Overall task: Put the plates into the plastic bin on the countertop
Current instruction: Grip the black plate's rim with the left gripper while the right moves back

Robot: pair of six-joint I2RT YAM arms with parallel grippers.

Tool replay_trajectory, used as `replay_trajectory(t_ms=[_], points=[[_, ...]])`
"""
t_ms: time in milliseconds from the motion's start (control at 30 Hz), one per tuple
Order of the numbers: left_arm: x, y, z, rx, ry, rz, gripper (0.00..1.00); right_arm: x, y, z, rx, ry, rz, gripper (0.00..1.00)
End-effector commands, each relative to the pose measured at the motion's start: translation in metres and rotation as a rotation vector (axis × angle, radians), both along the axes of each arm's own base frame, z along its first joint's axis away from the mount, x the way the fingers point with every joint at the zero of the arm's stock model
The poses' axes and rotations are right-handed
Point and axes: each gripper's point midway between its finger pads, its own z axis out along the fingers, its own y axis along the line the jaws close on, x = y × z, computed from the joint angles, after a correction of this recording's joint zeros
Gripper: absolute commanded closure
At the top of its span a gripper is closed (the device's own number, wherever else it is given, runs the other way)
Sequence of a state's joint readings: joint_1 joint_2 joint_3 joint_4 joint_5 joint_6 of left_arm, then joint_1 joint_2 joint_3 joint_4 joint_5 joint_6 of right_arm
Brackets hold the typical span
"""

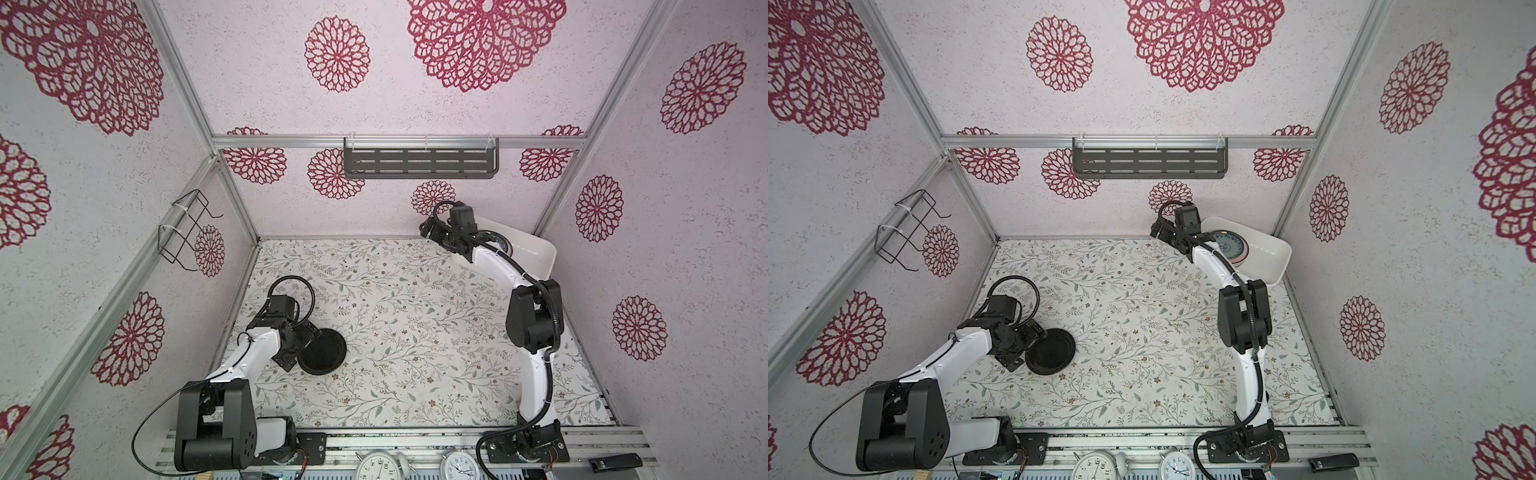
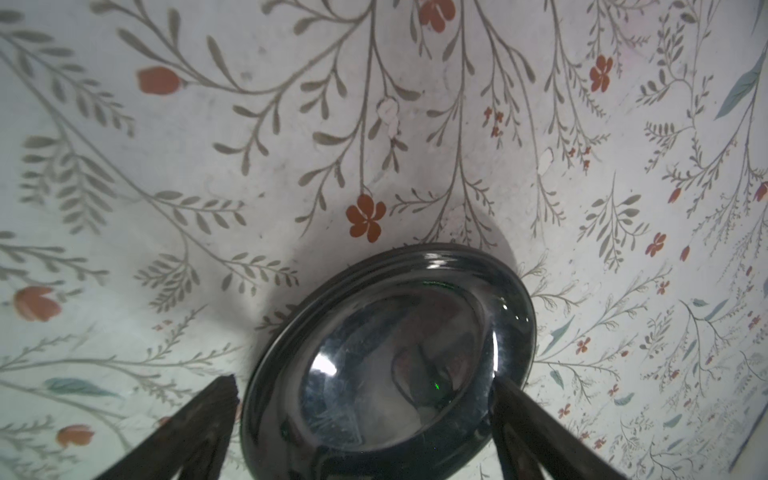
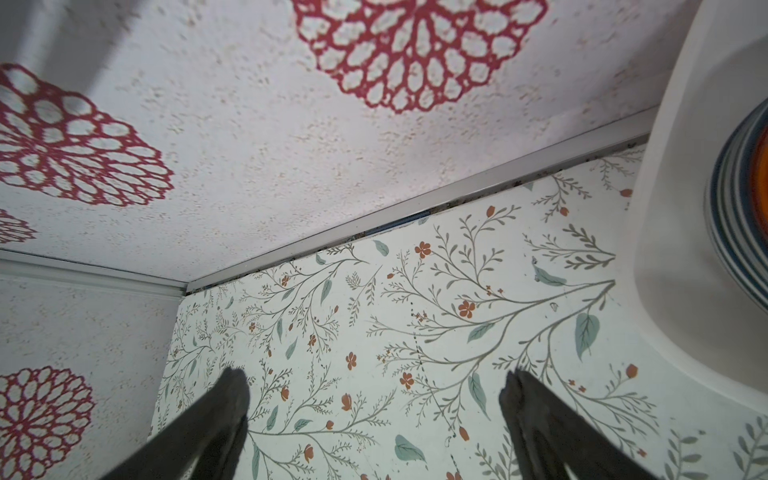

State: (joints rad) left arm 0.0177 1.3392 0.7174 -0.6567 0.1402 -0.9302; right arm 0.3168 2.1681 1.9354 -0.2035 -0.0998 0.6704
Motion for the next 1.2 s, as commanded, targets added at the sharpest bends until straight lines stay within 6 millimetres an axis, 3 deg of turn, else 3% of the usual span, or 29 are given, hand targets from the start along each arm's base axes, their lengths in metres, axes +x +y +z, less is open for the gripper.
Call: replay_trajectory(t_ms=[0,400,533,667,867,1033,1167], points=[[0.023,-0.016,0.003,-0.062,-0.074,-0.054,0.03,0.007,-0.011,0.024,0.012,-0.039,-0.042,0.01],[0.083,-0.063,0.017,-0.230,-0.227,-0.266,0.03,-0.012,-0.038,0.028,-0.018,-0.025,-0.089,0.01],[0.085,-0.056,0.021,-0.192,-0.215,-0.259,0.03,-0.018,-0.049,0.030,-0.017,-0.029,-0.117,0.01],[0.077,-0.029,0.032,-0.071,-0.202,-0.185,0.03,-0.019,-0.051,0.030,-0.007,-0.035,-0.128,0.01],[0.036,0.021,0.030,0.100,-0.102,-0.034,0.03,-0.013,-0.045,0.025,0.043,-0.037,-0.124,0.01],[0.006,0.018,0.007,0.083,-0.018,-0.005,0.03,-0.010,-0.041,0.018,0.082,-0.023,-0.126,0.01],[-0.001,0.010,-0.003,0.064,-0.038,-0.028,0.03,-0.008,-0.037,0.014,0.119,-0.025,-0.124,0.01]])
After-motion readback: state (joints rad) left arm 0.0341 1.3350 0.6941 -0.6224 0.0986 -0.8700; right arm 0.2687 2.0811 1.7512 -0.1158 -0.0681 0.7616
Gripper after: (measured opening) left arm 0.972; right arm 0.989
